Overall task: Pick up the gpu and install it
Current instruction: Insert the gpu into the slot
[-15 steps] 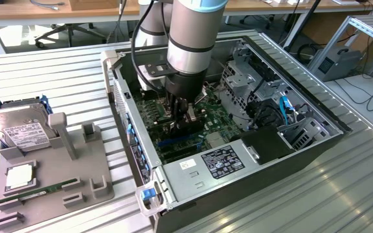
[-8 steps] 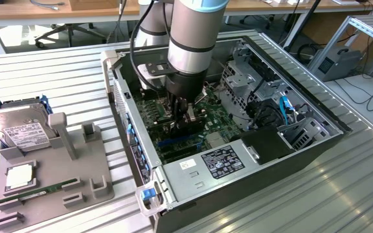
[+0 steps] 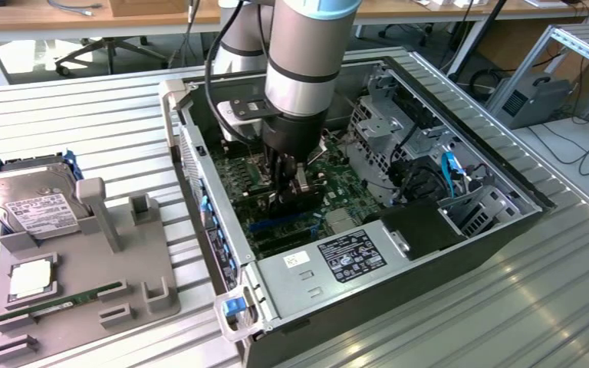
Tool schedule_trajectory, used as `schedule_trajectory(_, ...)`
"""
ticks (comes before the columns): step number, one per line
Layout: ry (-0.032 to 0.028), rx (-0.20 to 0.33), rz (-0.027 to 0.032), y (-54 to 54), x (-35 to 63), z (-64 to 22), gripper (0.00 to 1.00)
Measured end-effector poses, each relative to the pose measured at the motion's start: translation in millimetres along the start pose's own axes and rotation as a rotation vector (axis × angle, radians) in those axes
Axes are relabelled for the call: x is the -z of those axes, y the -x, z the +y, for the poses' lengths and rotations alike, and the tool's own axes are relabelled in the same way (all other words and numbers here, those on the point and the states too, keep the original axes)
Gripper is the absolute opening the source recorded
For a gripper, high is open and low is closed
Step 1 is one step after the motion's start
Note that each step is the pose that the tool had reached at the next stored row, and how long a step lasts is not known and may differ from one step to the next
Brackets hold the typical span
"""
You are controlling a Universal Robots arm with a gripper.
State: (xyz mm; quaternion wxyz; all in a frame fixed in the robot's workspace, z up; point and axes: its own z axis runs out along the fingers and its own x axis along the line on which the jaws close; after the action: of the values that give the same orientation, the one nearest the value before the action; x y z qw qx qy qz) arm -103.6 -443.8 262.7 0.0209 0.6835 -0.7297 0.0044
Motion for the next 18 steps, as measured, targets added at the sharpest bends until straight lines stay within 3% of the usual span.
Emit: schedule_trajectory(18,0.0003,0.0,0.0001,-1.4,0.1,-7.7,0.27)
